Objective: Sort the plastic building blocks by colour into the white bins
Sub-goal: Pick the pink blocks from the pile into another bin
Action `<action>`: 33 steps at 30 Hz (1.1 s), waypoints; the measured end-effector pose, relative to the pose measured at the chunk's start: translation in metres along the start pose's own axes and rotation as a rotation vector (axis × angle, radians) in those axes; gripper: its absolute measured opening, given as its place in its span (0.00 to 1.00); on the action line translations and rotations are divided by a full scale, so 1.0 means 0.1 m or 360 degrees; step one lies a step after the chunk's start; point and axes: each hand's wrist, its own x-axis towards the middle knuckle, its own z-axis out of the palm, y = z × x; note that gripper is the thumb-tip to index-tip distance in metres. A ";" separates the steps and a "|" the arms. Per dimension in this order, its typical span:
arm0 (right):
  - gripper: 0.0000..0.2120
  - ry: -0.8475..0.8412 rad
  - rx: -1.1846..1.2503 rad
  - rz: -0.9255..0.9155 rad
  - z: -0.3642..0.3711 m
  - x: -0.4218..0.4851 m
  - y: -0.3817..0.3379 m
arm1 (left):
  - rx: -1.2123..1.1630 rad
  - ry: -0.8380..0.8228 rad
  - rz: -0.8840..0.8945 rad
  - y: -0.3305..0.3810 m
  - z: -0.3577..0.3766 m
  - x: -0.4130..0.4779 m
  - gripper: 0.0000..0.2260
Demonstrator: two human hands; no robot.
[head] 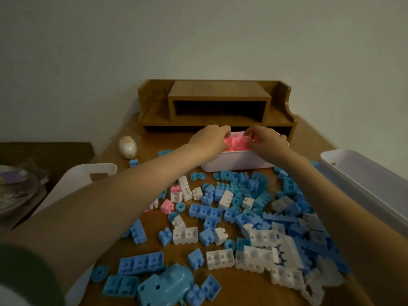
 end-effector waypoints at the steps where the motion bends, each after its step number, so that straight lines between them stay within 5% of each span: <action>1: 0.14 -0.0031 -0.0064 0.0029 0.00 0.01 0.00 | -0.0052 0.0002 0.0002 0.00 0.00 0.01 0.10; 11: 0.23 -0.0062 -0.0076 -0.0058 -0.10 -0.15 -0.11 | -0.0195 -0.0099 0.0069 -0.17 -0.18 -0.10 0.14; 16: 0.26 -0.0032 -0.0159 -0.0458 -0.22 -0.35 -0.58 | 0.0046 -0.0391 0.0003 -0.43 -0.55 -0.40 0.10; 22: 0.20 -0.0620 -0.0043 -0.0979 0.06 -0.64 -1.20 | 0.0408 -0.0823 -0.0143 -0.69 -0.80 -0.97 0.09; 27: 0.20 -0.0857 -0.0257 -0.0998 0.26 -0.72 -1.34 | 0.0582 -0.0991 -0.0238 -0.76 -0.74 -1.25 0.16; 33: 0.17 -0.0938 -0.0353 -0.0869 0.26 -0.73 -1.41 | 0.0709 -0.0903 -0.0179 -0.77 -0.63 -1.37 0.12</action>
